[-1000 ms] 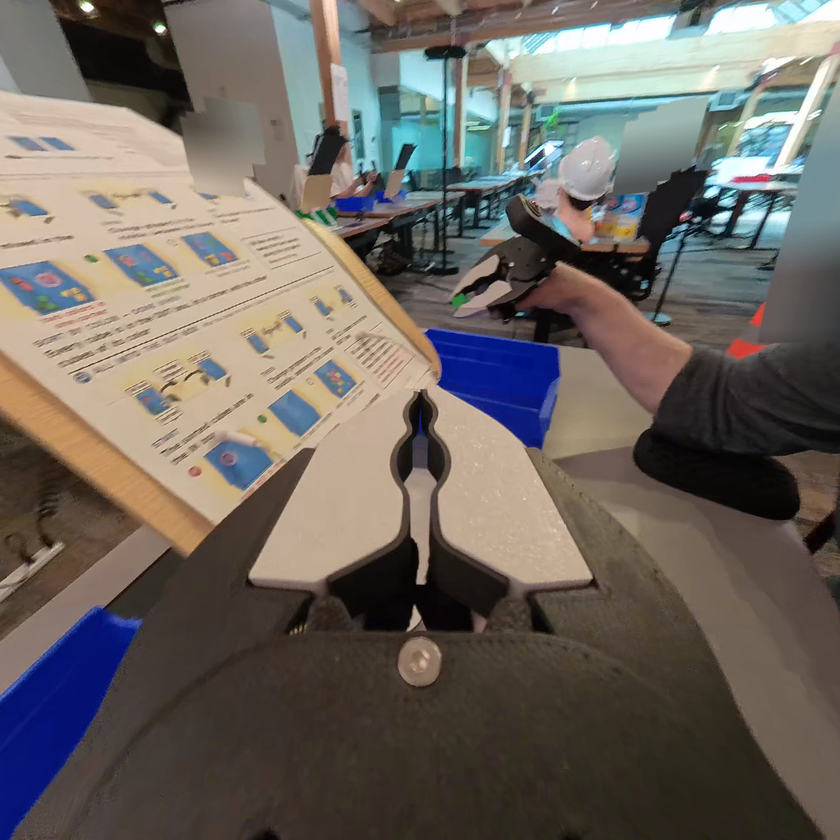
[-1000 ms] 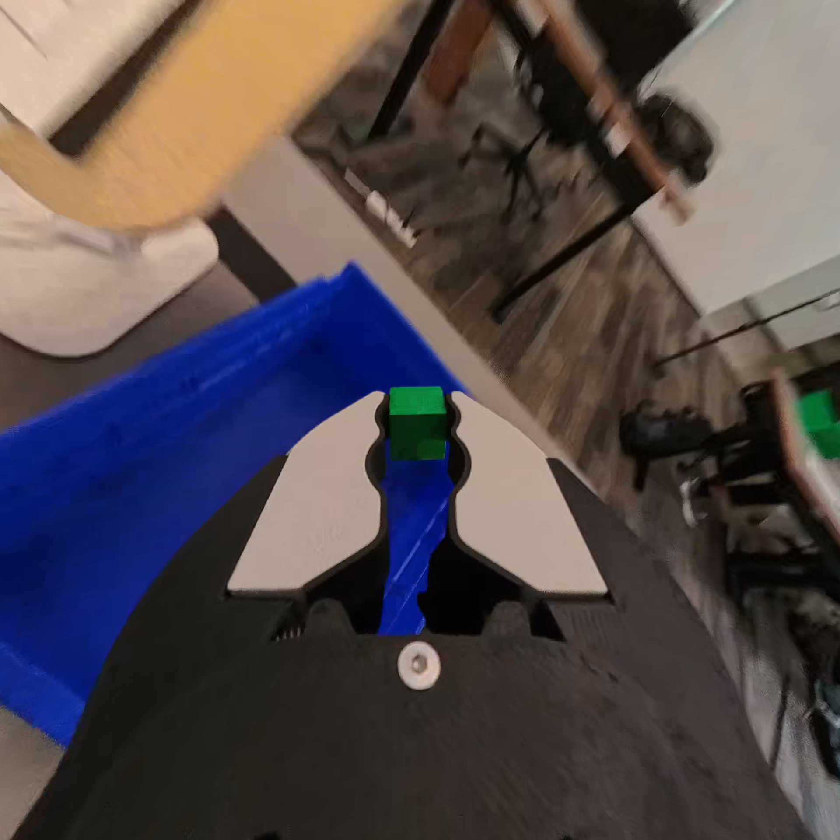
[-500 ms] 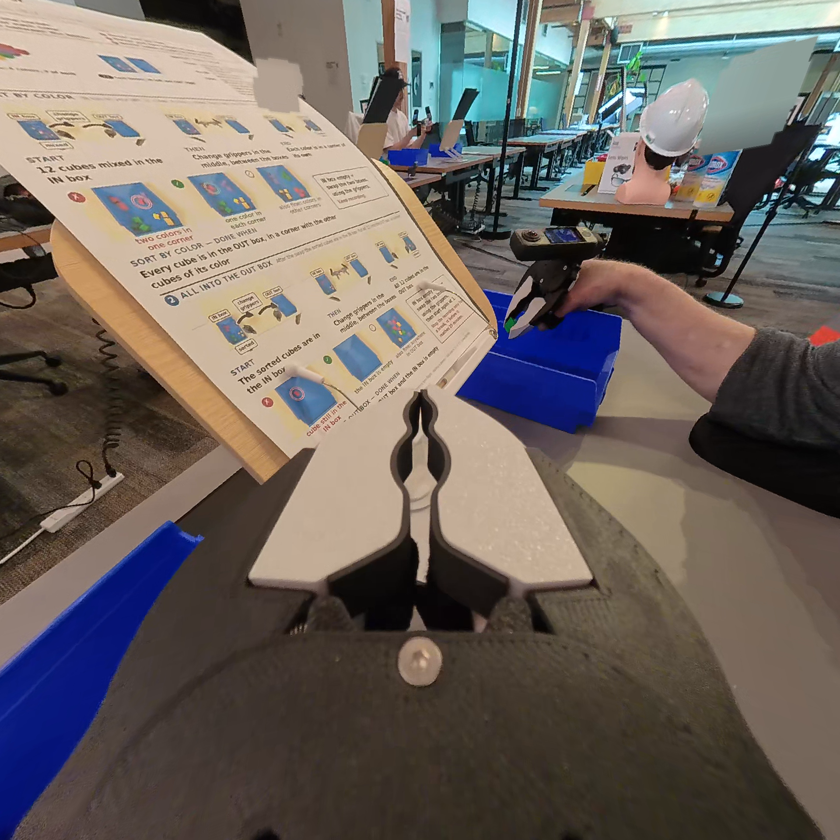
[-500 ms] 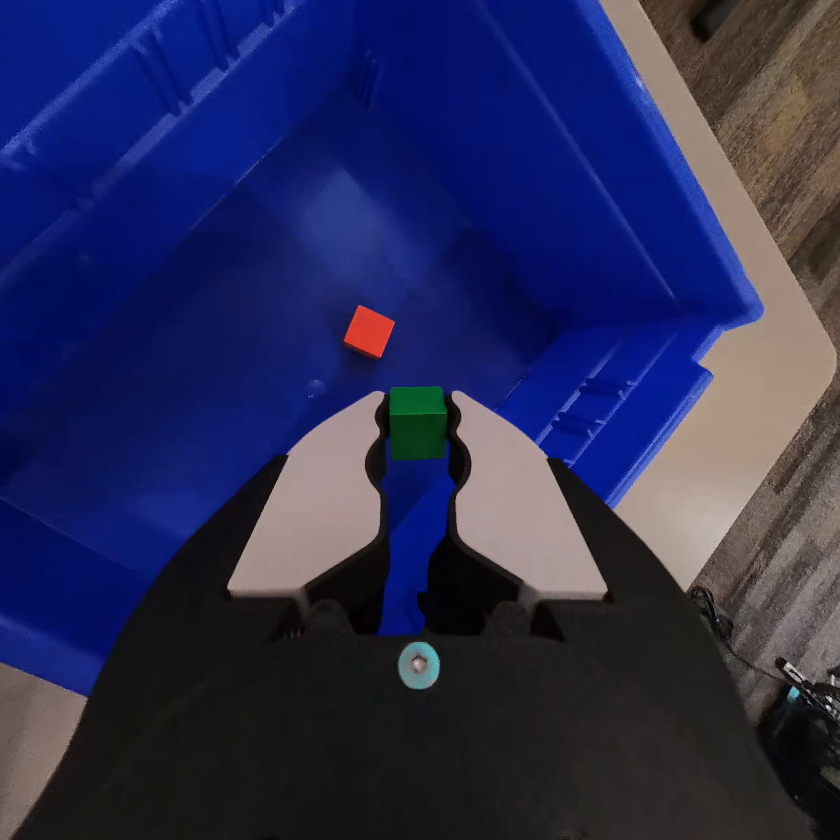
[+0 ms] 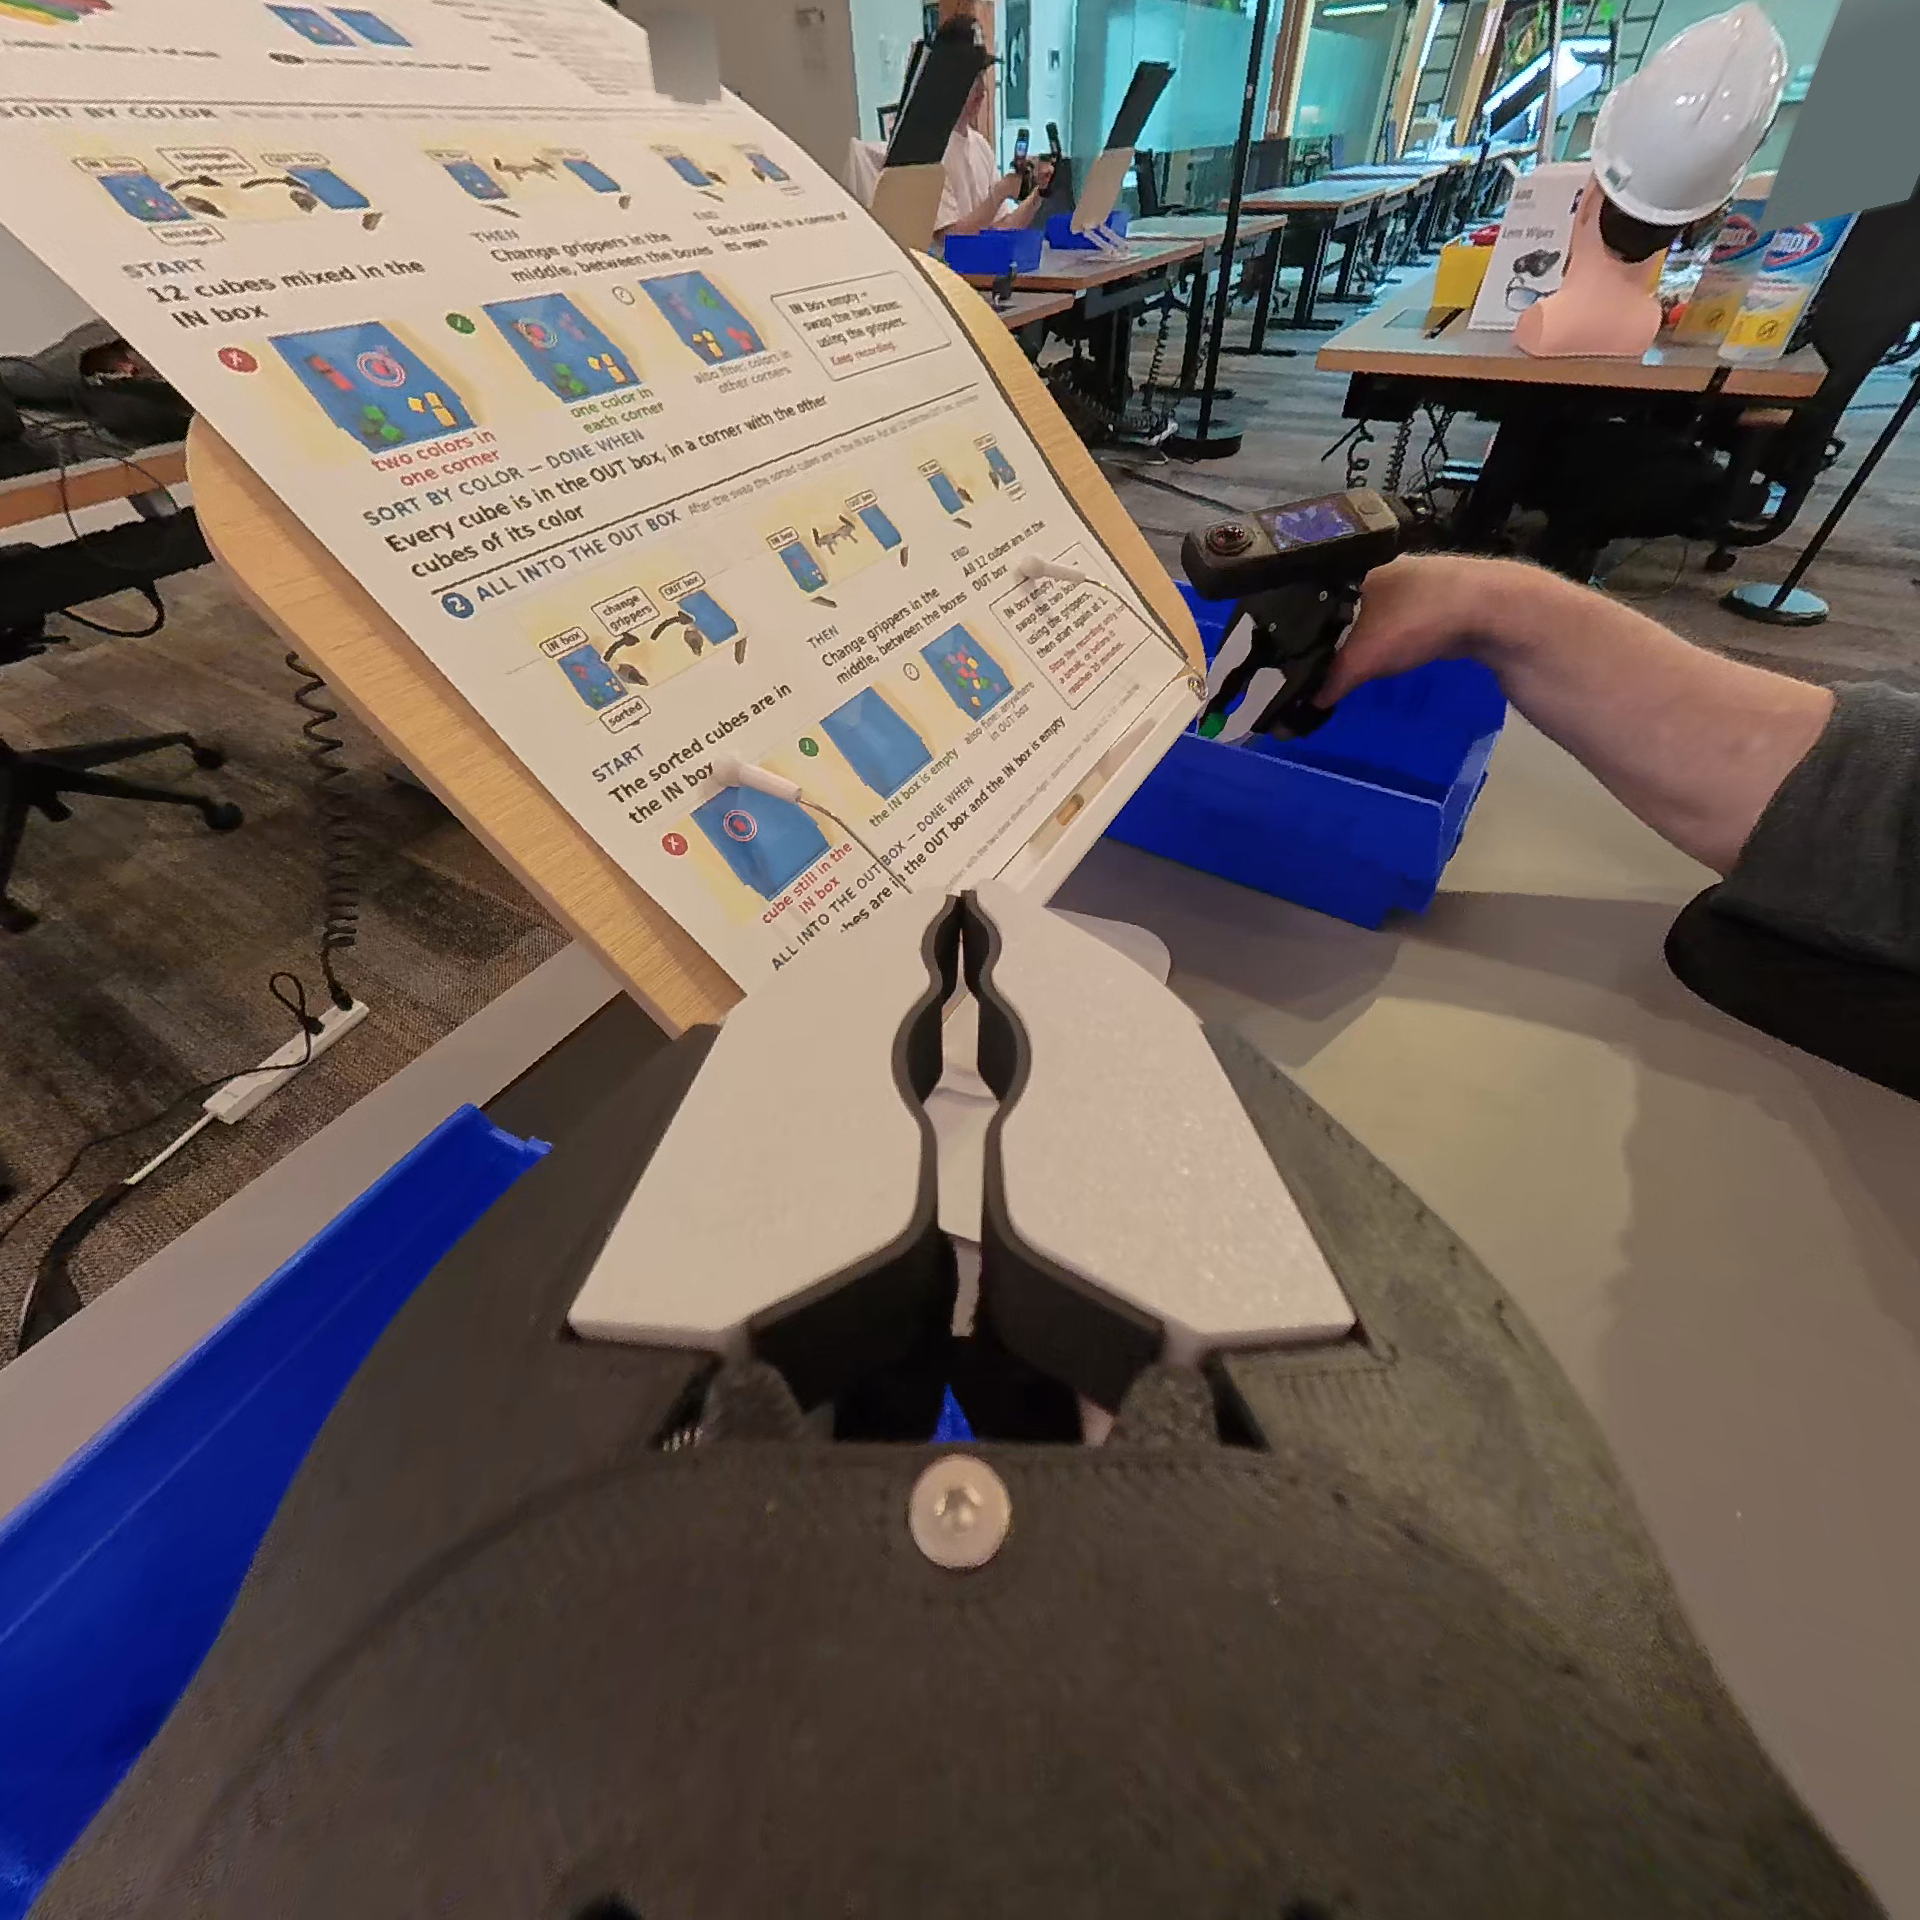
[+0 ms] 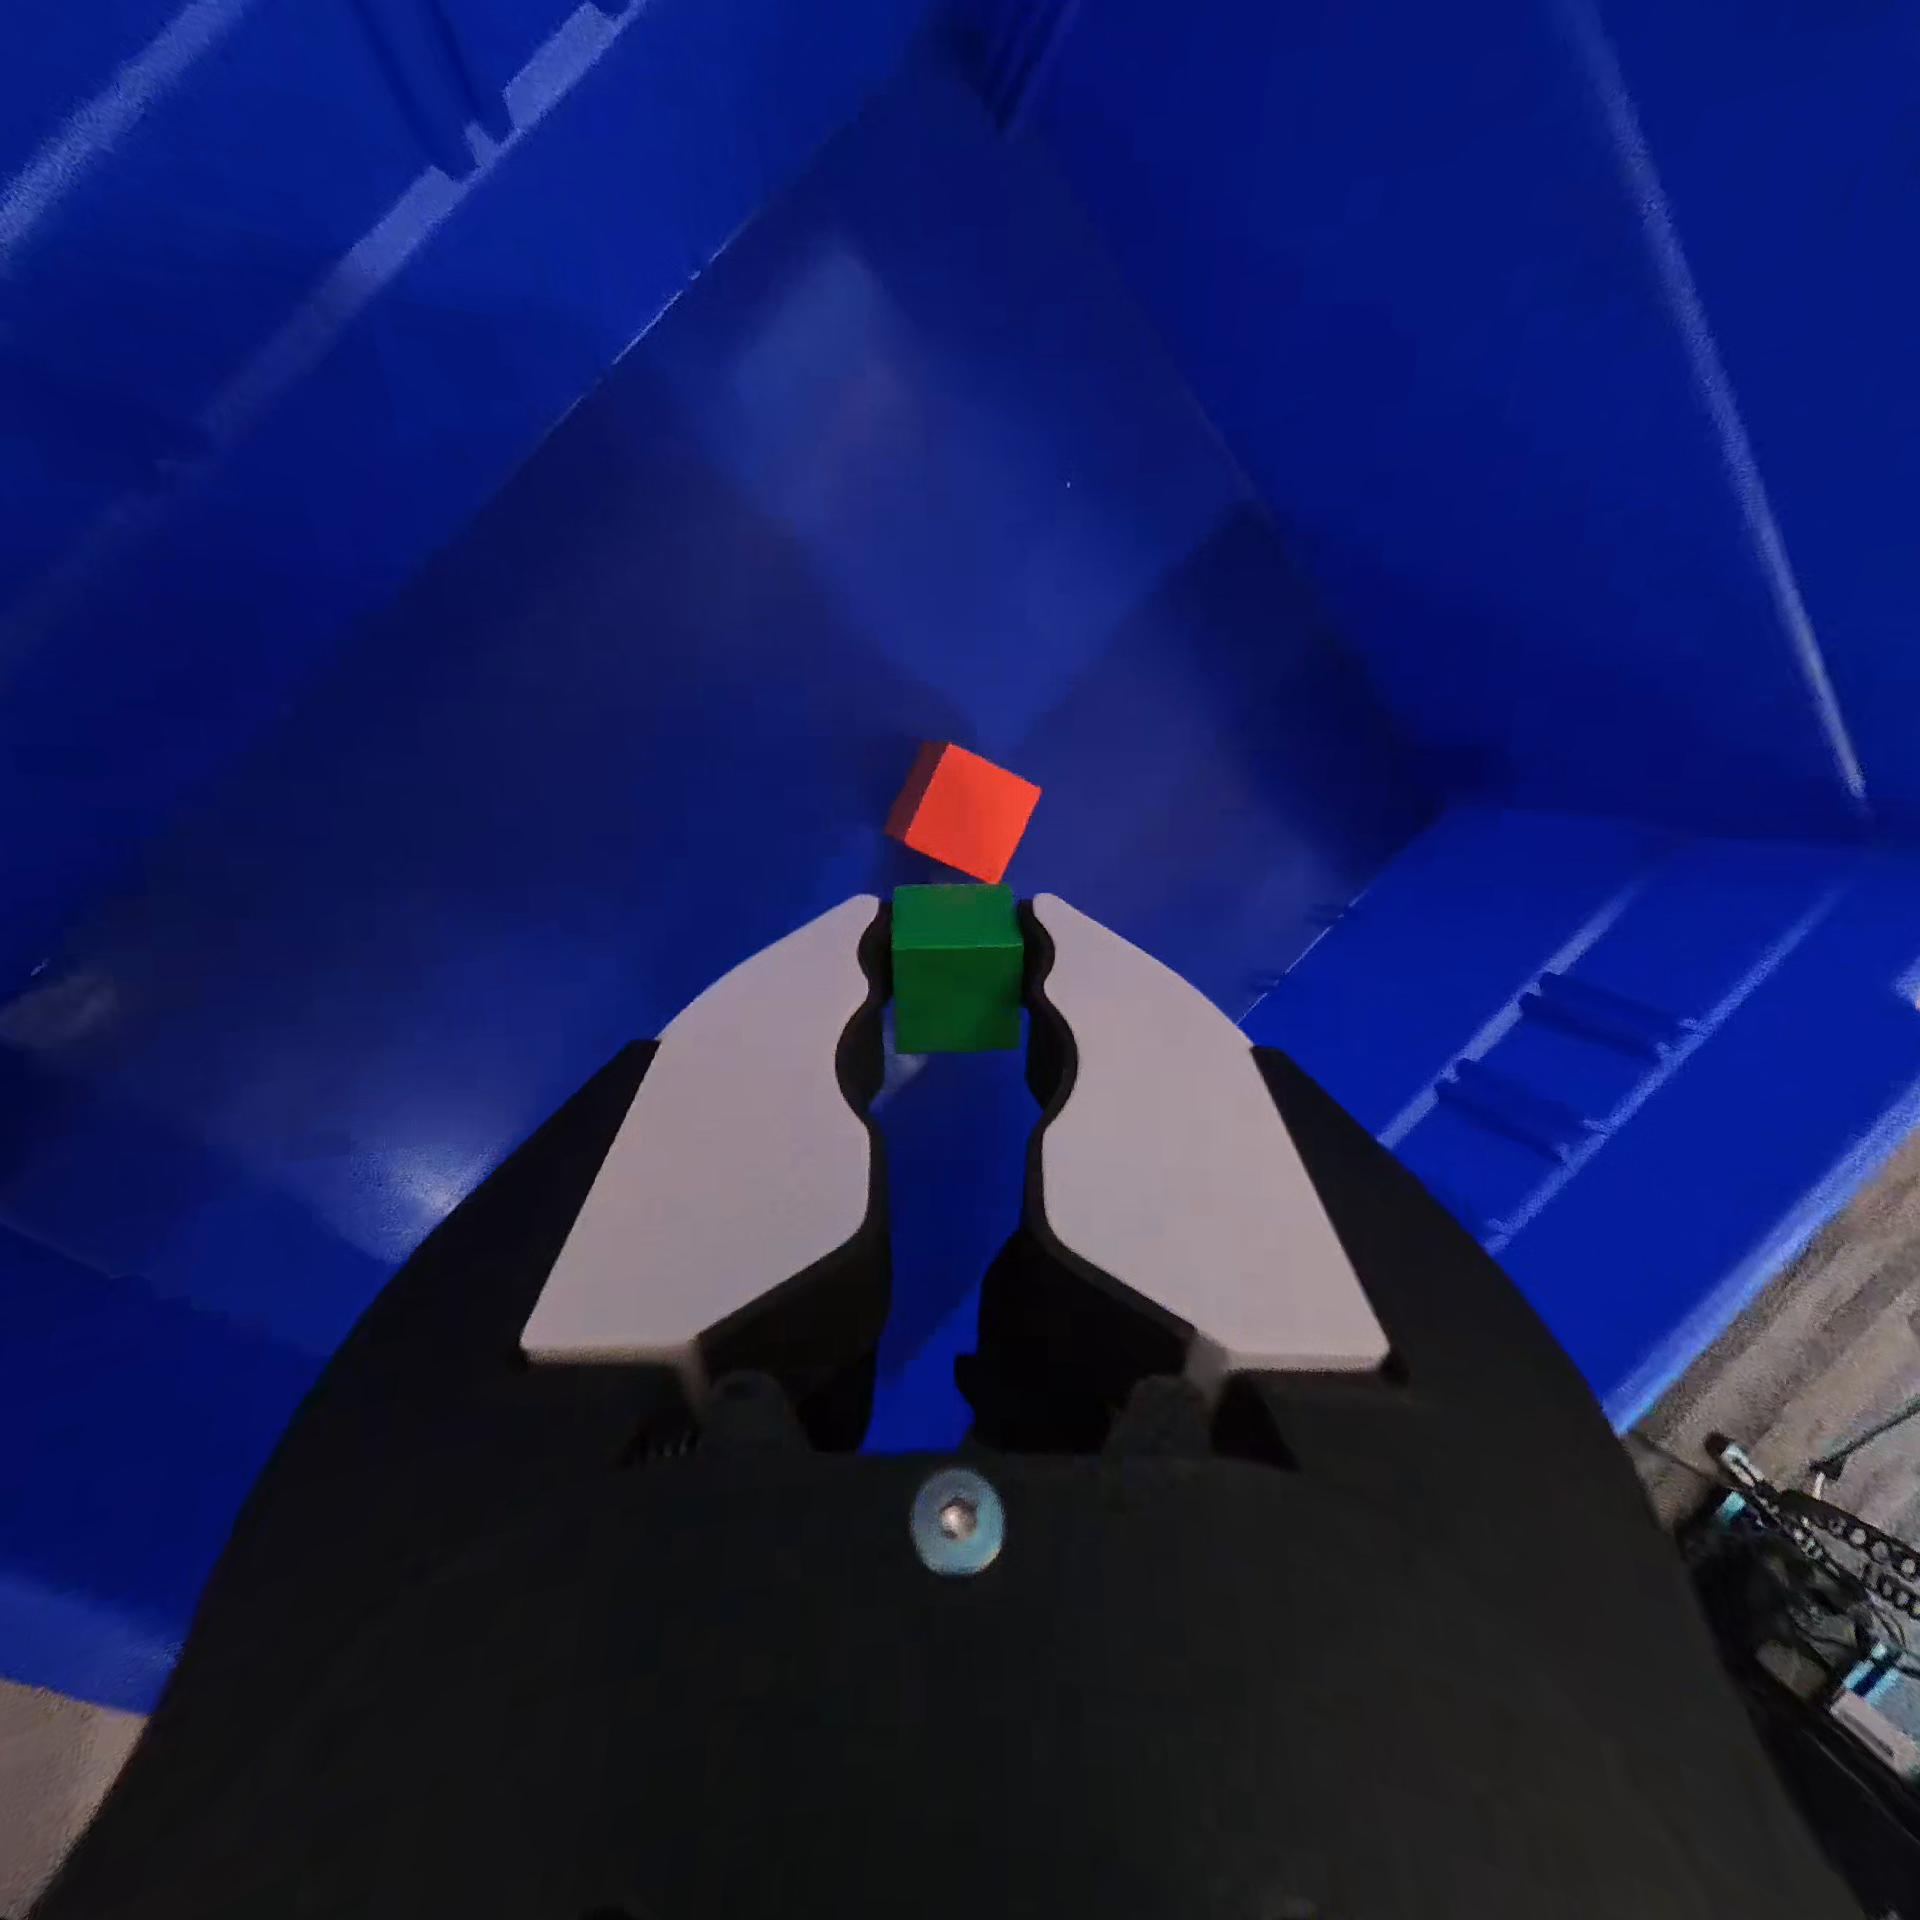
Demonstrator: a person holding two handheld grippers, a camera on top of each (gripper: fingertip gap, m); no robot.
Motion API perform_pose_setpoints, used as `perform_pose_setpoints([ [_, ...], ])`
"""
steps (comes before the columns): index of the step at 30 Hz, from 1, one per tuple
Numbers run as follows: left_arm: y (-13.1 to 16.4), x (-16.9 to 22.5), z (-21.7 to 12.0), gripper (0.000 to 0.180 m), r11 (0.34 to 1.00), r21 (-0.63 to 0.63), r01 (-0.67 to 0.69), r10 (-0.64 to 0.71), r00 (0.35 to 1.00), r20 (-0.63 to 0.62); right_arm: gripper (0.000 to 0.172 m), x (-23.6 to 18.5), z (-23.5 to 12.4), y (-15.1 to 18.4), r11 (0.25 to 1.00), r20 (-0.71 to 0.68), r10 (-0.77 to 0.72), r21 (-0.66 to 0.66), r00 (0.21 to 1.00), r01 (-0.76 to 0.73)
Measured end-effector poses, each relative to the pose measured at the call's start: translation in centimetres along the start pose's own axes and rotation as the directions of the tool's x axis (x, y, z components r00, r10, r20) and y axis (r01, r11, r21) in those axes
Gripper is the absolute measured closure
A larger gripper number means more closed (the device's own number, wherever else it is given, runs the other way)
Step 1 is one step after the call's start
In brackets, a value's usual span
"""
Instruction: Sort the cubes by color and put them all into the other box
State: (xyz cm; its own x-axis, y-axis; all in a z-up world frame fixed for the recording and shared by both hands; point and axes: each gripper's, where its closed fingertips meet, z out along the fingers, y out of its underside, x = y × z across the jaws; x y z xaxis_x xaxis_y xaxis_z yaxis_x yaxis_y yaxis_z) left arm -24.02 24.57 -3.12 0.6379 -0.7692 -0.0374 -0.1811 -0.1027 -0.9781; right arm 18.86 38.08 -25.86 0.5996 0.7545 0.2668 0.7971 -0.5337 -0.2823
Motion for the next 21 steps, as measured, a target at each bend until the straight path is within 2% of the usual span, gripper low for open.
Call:
perform_pose_setpoints([
  [7, 0.9, -0.8, -0.1, 0.180, 0.999, -0.039, 0.000, 0.002, 0.999, 0.033, 0.148, 0.2, 0.6, -0.1, 0.999, -0.017, 0.028, -0.020, 0.999, -0.028],
  [11, 1.1, -1.5, -0.5, 0.180, 0.999, -0.050, 0.007, -0.004, 0.998, 0.064, 0.138, 0.5, 0.5, -0.2, 0.999, -0.038, 0.032, -0.022, 0.999, -0.033],
  [21, 1.7, -3.0, -2.3, 0.178, 0.994, -0.108, -0.005, 0.021, 0.989, 0.147, 0.138, 1.6, -2.2, -1.4, 0.998, -0.105, 0.042, 0.055, 0.994, -0.036],
])
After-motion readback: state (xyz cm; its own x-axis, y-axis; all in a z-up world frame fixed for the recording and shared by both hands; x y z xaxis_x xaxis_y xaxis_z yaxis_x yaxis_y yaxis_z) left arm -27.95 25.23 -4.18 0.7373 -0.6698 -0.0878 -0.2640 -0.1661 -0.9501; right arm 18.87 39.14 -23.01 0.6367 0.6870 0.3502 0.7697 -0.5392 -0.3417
